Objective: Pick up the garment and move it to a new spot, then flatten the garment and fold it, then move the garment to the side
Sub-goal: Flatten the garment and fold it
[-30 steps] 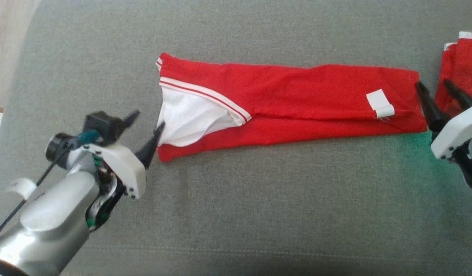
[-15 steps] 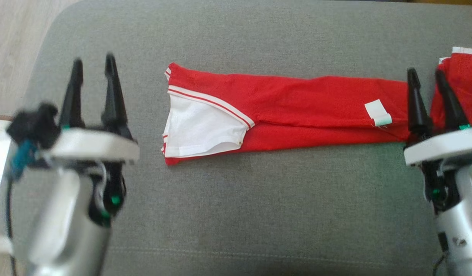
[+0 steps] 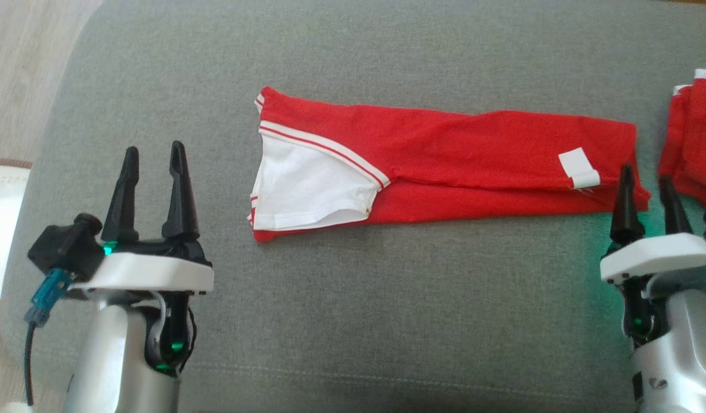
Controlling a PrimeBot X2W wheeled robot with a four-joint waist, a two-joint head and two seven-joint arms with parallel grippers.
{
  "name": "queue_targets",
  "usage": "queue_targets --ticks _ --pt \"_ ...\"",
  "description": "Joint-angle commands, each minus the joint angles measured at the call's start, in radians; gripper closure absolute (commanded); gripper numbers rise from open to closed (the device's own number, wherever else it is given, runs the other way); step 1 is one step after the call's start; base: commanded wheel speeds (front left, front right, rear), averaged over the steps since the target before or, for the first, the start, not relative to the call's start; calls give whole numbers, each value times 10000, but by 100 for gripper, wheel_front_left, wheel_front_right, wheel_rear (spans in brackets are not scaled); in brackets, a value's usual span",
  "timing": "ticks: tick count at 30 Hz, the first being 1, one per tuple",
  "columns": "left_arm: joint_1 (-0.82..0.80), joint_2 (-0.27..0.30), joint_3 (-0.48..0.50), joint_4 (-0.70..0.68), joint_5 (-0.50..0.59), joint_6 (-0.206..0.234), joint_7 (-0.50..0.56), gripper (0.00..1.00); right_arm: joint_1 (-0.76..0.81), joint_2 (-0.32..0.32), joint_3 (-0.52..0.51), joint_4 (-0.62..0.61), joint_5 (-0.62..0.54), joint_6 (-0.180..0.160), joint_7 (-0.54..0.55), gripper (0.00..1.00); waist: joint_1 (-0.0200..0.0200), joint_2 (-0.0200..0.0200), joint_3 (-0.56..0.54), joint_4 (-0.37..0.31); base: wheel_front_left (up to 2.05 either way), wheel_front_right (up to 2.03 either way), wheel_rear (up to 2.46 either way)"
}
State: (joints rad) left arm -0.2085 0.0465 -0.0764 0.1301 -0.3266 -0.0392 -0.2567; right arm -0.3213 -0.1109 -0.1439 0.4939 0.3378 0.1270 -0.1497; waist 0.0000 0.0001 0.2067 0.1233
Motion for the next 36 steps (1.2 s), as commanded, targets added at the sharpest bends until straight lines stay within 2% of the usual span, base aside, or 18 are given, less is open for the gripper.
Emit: queue_targets --ticks 1,5,11,19,20,21,22,29,36 --pt "-426 51 484 -237 -64 -110 -50 0 -445 125 -130 99 -265 37 178 0 0 -1 175 70 0 0 0" --pt "-608 42 350 -182 -185 -174 -50 0 -843 269 -903 836 -782 37 284 0 0 -1 368 156 0 0 0" --pt "-637 40 399 -174 -138 -170 -51 0 -1322 425 -1470 1622 -1221 37 475 0 0 -1 568 205 0 0 0" --pt "-758 39 424 -180 -139 -171 -51 0 -1995 536 -1866 2475 -1613 37 953 0 0 -1 938 202 0 0 0" --pt "-792 39 409 -180 -153 -167 -51 0 -2056 547 -1777 2526 -1602 37 1009 2 0 -1 977 201 0 0 0" --pt "-822 38 396 -175 -163 -162 -51 0 -2095 556 -1703 2574 -1574 37 1053 62 0 -1 1002 199 0 0 0" --pt "-844 38 381 -165 -168 -158 -51 0 -2118 562 -1636 2599 -1570 37 1057 100 0 -1 1016 195 0 0 0" --pt "-810 38 313 -12 -201 -126 -51 0 -2139 558 -1569 2433 -1466 37 760 100 0 -1 733 194 0 0 0" --pt "-507 38 294 96 -253 -93 -51 0 -2118 270 -1939 1880 -1354 37 621 100 0 -1 80 204 0 0 0"
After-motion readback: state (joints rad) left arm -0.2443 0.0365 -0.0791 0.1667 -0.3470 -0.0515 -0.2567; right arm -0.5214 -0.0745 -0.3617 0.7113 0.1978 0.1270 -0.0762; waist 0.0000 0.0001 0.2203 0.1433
